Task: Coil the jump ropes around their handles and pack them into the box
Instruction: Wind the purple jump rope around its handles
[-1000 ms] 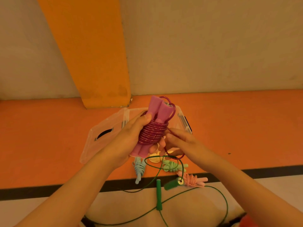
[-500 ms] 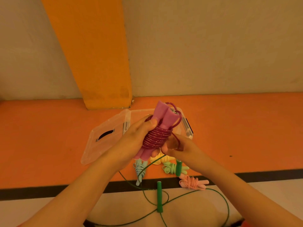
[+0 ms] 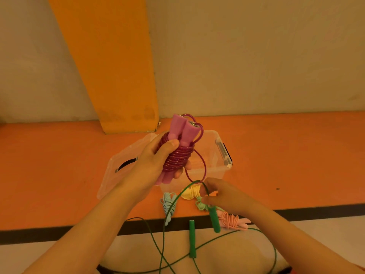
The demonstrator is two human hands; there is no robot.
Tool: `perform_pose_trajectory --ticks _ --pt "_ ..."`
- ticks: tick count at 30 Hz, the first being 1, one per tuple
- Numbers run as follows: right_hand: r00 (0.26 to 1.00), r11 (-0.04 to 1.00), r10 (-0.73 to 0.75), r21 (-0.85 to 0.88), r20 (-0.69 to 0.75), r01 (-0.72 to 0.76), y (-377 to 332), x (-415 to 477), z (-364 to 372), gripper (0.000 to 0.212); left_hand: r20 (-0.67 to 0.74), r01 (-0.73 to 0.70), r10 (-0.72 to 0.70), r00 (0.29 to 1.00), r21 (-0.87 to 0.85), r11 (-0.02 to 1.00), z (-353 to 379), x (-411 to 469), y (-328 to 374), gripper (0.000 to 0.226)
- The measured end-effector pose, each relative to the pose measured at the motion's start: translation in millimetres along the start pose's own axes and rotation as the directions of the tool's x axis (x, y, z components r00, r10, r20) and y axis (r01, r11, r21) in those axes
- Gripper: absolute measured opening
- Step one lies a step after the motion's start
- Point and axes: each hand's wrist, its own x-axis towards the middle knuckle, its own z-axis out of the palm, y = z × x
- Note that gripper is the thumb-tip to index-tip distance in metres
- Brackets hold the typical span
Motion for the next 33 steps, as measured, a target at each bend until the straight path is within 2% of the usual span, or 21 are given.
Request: perform_pose_trajectory --ticks 4,8,16,18,20,26,29,31,33 --pt "0.993 0.997 0.0 -0.078 -0.117 -0.01 5.1 4.0 2.2 0.018 -0.038 -0.007 0.006 0.999 -0.028 1.0 -4.4 2.4 1.4 0.044" --pt "0.978 0.992 0.038 -0.112 -0.207 -0.062 5.5 6.5 -5.0 0.017 -0.049 -0.007 0.006 0.999 -0.019 1.0 -7.0 2.7 0.7 0.045" --pt "0.922 0.983 -0.053 0.141 -0.384 0.115 -21.6 0.2 -14.4 0.032 -0.101 0.072 -0.064 0.993 0.071 0.995 -8.9 0.6 -4.9 0.019" --pt "0.915 0.952 -0.085 0.239 -0.395 0.192 -29.4 -3.1 -14.2 0.035 -0.094 0.094 -0.085 0.992 0.087 0.992 -5.7 -0.2 -8.2 0.016" --pt "0.907 0.932 -0.15 0.251 -0.394 0.263 -34.7 -5.8 -12.0 0.036 -0.075 0.118 -0.112 0.991 0.077 0.99 -0.4 -0.4 -11.0 0.016" --pt "0.868 0.921 -0.349 0.045 -0.354 0.388 -32.9 -5.3 -9.3 0.037 -0.057 0.169 -0.168 0.984 0.023 0.985 10.0 2.8 -10.9 0.025" --pt "0.875 0.923 -0.382 -0.083 -0.299 0.374 -25.0 -2.6 -8.0 0.046 -0.074 0.192 -0.191 0.979 0.007 0.981 9.9 4.0 -9.8 0.029" --pt "0.875 0.913 -0.394 -0.228 -0.282 0.337 -19.3 0.5 -5.6 0.041 -0.083 0.204 -0.203 0.976 0.008 0.979 9.6 4.2 -10.2 0.029" --pt "0.843 0.873 -0.44 -0.367 -0.31 0.321 -13.5 2.5 -4.6 0.026 -0.078 0.206 -0.203 0.976 0.039 0.978 9.9 3.9 -11.1 0.026"
